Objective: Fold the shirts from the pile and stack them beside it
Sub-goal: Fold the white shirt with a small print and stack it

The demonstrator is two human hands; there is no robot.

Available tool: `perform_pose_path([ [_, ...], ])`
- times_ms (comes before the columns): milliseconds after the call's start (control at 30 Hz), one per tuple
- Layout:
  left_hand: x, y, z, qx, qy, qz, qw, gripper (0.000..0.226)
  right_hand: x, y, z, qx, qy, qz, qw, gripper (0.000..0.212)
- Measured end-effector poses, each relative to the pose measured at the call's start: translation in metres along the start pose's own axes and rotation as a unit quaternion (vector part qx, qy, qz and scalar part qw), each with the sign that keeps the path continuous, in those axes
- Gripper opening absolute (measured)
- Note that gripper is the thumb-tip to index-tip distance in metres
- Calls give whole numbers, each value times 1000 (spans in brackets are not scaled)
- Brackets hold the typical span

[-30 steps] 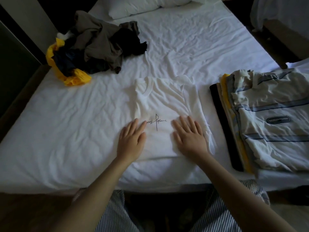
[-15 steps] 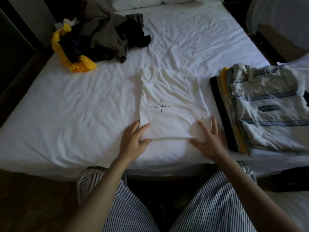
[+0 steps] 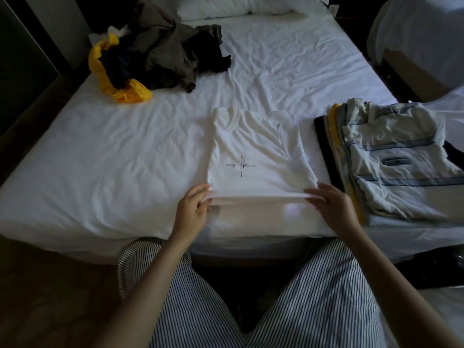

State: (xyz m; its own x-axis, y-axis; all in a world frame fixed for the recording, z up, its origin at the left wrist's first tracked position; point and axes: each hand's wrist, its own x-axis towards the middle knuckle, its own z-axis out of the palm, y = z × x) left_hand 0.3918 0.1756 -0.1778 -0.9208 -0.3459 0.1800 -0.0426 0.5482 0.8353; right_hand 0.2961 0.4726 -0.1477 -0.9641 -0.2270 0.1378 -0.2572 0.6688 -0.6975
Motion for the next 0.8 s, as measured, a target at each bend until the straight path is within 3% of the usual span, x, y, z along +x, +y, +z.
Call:
perform_pose_path([
  [100, -36, -15, -2, -19, -70, -29, 997, 40, -34, 16, 11, -13, -55, 21, 998, 26],
  [333, -43, -4, -9, -8, -67, -35, 997, 31, -46, 14, 9, -23, -71, 53, 996, 29],
  [433, -39, -4, -21, 32, -155, -43, 986, 22, -44, 6, -1, -81, -154, 65, 983, 32],
  [500, -30, -1, -29, 99, -198, 2, 975, 42, -37, -3, -9, -193, -227, 26, 954, 46],
  [567, -10, 5, -29, 157, -169, 79, 970, 52, -25, -19, -17, -263, -252, -16, 931, 58],
  [700, 46, 36, -5, 157, -117, 102, 975, 56, 16, -57, -4, -237, -218, -98, 942, 63],
  [800, 87, 45, 38, 223, -182, 87, 954, 52, 53, -67, 35, -231, -200, -141, 942, 54],
])
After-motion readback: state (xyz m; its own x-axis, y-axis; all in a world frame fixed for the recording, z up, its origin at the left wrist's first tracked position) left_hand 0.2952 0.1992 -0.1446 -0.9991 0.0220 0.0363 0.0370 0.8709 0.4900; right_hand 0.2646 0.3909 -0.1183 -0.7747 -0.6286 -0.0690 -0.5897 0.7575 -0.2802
